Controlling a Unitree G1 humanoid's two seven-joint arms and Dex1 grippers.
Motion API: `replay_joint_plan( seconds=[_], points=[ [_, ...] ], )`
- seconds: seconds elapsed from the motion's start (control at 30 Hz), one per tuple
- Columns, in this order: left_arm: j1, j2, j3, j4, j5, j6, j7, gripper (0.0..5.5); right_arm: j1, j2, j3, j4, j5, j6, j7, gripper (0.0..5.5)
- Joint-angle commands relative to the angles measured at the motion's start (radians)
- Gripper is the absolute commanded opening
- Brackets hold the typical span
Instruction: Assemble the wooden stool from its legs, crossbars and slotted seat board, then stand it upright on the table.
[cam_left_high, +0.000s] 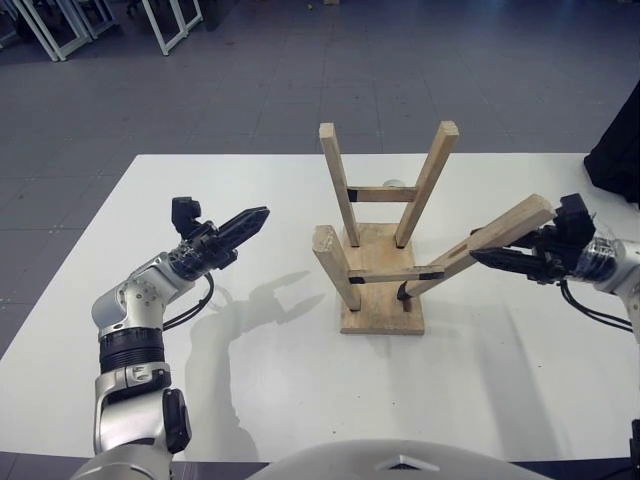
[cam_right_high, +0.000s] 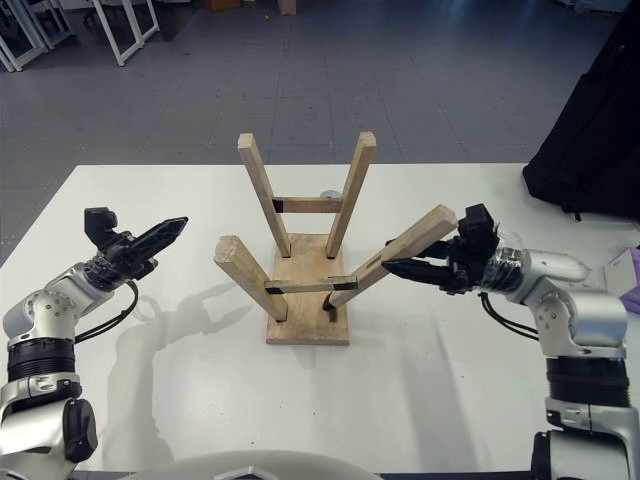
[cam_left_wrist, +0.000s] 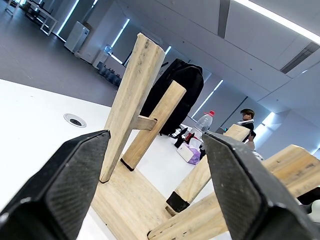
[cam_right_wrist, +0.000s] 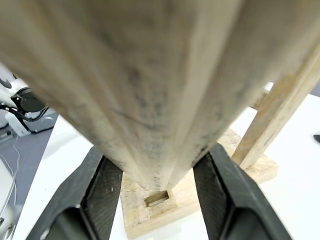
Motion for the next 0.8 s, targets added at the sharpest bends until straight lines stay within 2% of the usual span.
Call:
replay_joint_plan(
  seconds=[0.03,0.43,0.8],
  points=[
    [0.027,-0.013,0.011,-0.036,-0.013,-0.004,0.043,3.42,-0.025,-0.046,0.035,-0.016,-0.018,0.006,0.052,2.0],
    [0.09,-0.03,-0.013,-0.197,-0.052,0.008,0.089,3.42,-0.141,-0.059,0.164,0.091,-0.183,-0.117,0.06,2.0],
    [0.108,-0.05,-0.044,-0.224,-0.048,-0.024,0.107,3.42,-0.262,-0.055,0.293,0.15,-0.292,-0.24,0.164,2.0]
  ],
)
